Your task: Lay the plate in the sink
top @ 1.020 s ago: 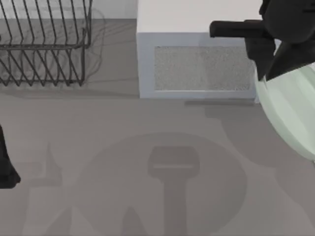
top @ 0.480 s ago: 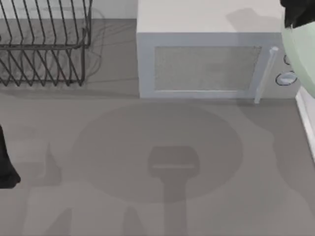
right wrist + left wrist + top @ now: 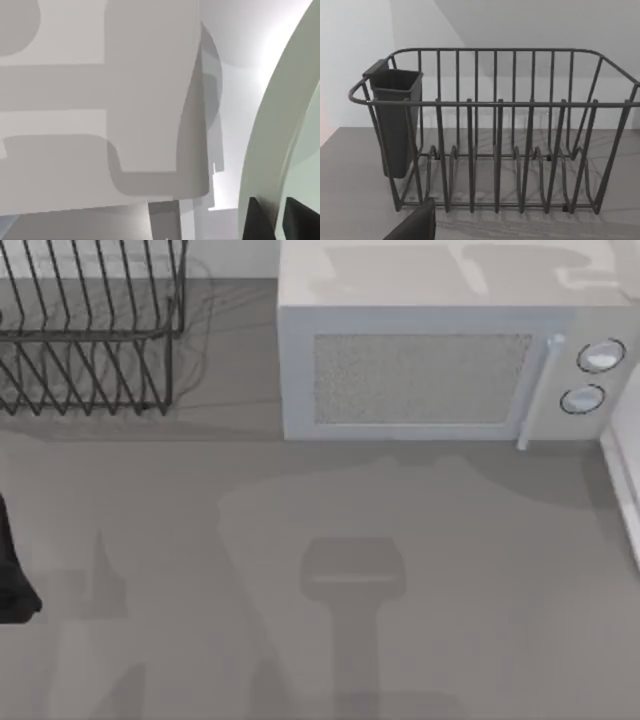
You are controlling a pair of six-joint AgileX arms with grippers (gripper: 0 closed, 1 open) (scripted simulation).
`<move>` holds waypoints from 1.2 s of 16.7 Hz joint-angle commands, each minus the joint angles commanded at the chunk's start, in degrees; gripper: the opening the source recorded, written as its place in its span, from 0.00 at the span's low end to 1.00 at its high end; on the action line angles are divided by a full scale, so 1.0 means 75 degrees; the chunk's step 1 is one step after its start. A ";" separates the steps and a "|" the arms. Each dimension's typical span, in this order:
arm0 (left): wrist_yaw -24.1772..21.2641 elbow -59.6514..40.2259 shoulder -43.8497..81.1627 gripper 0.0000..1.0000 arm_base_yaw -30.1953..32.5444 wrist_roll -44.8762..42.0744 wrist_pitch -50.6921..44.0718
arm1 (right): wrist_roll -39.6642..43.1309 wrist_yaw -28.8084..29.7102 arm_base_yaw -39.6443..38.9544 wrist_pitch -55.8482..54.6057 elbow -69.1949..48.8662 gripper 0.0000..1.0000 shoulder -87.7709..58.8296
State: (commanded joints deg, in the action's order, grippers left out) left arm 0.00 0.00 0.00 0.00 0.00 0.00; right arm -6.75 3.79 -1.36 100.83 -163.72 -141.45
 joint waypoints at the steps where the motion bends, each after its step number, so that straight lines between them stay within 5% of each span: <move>1: 0.0000 0.0000 0.0000 1.00 0.0000 0.0000 0.0000 | 0.0320 -0.0074 0.0253 -0.0010 -0.0153 0.00 -0.0492; 10: 0.0000 0.0000 0.0000 1.00 0.0000 0.0000 0.0000 | 0.1346 -0.0432 0.0812 -0.0042 -0.0278 0.00 -0.1820; 20: 0.0000 0.0000 0.0000 1.00 0.0000 0.0000 0.0000 | 0.1346 -0.0432 0.0812 -0.0042 -0.0278 0.75 -0.1820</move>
State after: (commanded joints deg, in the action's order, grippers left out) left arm 0.00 0.00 0.00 0.00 0.00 0.00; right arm 3.34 0.55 4.73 100.51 -165.81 -155.10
